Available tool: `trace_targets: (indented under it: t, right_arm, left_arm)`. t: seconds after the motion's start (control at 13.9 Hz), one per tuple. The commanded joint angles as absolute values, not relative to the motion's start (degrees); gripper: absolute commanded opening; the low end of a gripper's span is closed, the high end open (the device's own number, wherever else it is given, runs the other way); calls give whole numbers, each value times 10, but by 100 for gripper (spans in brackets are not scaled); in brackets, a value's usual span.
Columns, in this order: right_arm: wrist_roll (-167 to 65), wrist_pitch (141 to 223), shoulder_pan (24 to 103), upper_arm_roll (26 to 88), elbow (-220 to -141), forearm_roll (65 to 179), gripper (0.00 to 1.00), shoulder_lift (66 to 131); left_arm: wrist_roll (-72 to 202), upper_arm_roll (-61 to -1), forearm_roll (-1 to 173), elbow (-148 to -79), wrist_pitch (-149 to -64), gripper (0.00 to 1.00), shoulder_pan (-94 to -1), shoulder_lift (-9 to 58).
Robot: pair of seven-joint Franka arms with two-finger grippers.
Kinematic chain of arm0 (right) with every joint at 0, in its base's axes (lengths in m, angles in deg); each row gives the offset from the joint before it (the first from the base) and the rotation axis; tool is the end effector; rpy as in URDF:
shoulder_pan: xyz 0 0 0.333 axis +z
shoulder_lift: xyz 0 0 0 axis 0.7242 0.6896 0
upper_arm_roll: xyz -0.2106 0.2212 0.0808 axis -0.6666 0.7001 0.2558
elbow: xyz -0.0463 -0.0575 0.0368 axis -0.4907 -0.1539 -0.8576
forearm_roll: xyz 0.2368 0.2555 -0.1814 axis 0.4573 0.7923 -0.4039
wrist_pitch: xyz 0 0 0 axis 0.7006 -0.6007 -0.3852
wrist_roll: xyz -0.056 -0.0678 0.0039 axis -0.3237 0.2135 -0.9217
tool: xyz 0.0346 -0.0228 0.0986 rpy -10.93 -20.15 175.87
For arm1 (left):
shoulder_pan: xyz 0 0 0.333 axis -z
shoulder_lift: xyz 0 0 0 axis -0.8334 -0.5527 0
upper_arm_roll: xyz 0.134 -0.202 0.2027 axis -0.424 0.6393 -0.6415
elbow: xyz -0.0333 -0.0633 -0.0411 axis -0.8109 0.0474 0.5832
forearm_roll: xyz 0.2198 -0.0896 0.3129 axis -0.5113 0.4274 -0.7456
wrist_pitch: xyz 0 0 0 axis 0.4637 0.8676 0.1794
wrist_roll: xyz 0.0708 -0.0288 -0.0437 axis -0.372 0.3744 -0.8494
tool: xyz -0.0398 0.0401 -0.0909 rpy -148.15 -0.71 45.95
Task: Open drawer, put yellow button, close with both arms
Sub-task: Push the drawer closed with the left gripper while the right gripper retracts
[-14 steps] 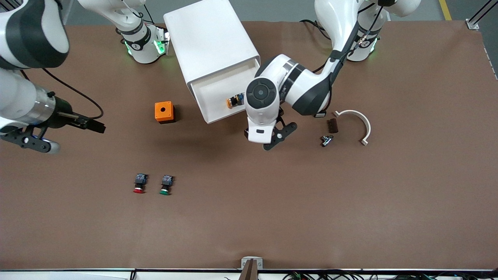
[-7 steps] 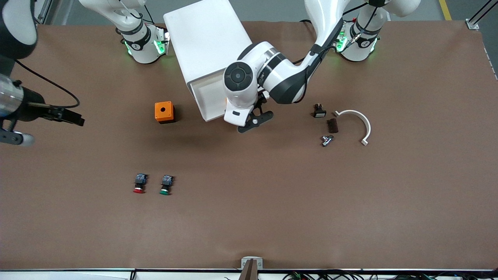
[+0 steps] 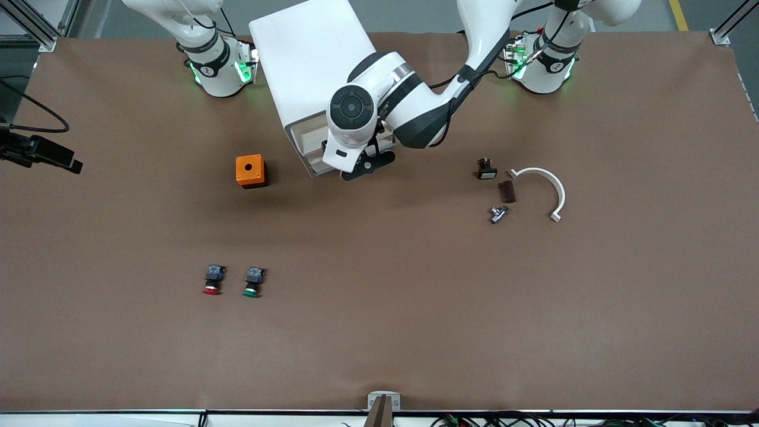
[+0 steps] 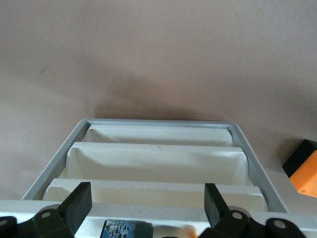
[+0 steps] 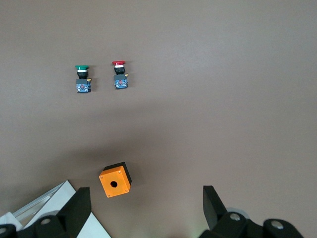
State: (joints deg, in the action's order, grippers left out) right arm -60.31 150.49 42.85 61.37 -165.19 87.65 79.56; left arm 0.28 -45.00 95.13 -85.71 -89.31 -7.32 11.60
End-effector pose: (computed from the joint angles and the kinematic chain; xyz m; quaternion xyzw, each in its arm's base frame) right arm 0.5654 -0.0416 0.6245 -0.9962 0.0769 0.0378 0.0184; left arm 0.4153 -0.5889 0.3630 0.9603 0.1959 -0.1985 0.0080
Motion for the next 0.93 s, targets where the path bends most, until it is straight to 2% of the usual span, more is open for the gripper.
trace_targets:
  t: [0.0, 0.14, 0.65, 0.86]
  right_arm:
    - [-598, 1540, 422, 623, -1711, 871, 100, 748]
    - [-601, 1597, 423, 623, -1785, 871, 100, 700]
    - [-602, 1585, 422, 623, -1776, 871, 100, 700]
    - [-602, 1569, 422, 623, -1764, 871, 100, 700]
  left_arm:
    - [7, -426, 969, -872, -893, 100, -75, 120]
    - [7, -418, 981, -881, -893, 100, -75, 120]
    - [12, -409, 999, -901, -892, 100, -89, 119]
    - [8, -409, 993, -896, -889, 100, -146, 125]
